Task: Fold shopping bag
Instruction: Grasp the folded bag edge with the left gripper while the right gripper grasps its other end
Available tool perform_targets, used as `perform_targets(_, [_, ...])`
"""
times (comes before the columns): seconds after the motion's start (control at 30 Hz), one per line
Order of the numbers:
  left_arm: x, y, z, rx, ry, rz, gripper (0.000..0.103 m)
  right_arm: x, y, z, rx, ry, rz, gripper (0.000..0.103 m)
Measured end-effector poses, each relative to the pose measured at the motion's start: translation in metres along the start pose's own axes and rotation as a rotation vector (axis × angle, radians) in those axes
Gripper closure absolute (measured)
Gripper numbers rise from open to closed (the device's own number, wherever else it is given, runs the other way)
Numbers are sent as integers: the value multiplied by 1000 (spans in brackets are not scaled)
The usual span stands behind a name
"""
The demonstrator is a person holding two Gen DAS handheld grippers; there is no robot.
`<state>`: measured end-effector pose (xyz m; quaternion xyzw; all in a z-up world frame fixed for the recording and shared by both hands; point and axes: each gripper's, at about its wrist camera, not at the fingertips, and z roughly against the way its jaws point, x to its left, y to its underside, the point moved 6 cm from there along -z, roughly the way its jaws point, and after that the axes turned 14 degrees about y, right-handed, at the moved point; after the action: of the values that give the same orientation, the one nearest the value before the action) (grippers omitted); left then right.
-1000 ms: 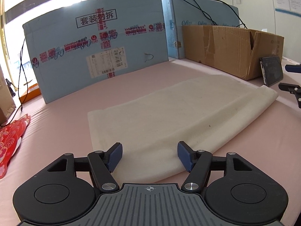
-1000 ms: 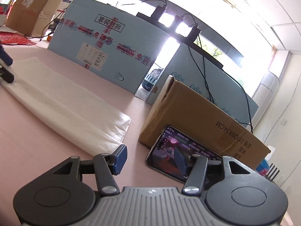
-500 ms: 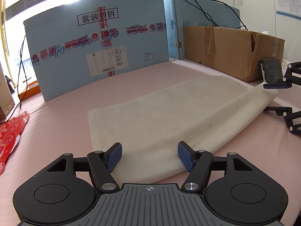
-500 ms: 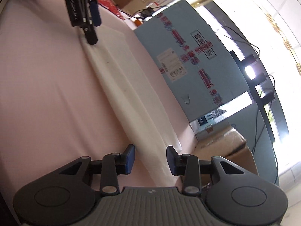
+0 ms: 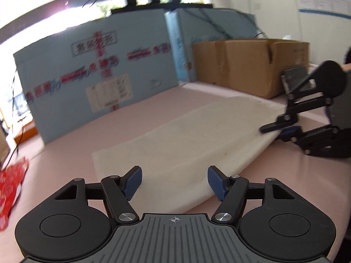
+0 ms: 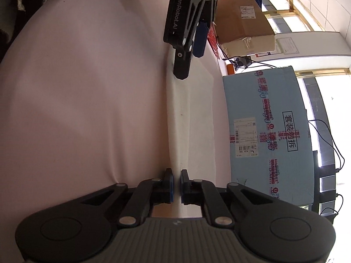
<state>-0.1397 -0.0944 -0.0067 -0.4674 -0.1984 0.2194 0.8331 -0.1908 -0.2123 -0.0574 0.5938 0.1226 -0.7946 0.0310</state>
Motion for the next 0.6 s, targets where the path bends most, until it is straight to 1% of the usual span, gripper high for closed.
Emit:
perform_targets(0.07, [-18, -8, -1, -16, 67, -116, 37, -4, -2, 4, -11, 1, -27, 96])
perform_targets(0.1, [-24, -9, -3, -9, 94, -154, 37, -6, -3, 6, -18, 0, -42, 96])
perform_targets(0.17, [-33, -7, -9, 22, 141, -204, 37, -9, -5, 15, -33, -12, -70, 97])
perform_targets(0.27, [-42, -3, -17, 74, 188, -245, 37, -13, -10, 34, -55, -50, -123, 97])
perform_targets(0.33, [-42, 0, -19, 88, 214, -260, 38, -20, -10, 47, -69, -96, -192, 97])
perform_targets(0.37, [-40, 1, -21, 102, 241, -250, 45, -23, -10, 50, -72, -113, -224, 97])
perform_targets(0.4, [-39, 2, -23, 115, 267, -240, 55, -28, -7, 53, -67, -132, -270, 96])
perform_targets(0.47, [-31, 6, -26, 132, 353, -160, 63, -35, 0, 54, -46, -173, -362, 96])
perform_targets(0.53, [-19, 9, -28, 140, 427, -69, 64, -40, 11, 50, -10, -226, -465, 94])
perform_targets(0.6, [-8, 13, -28, 127, 471, 12, 65, -44, 27, 44, 32, -294, -584, 90])
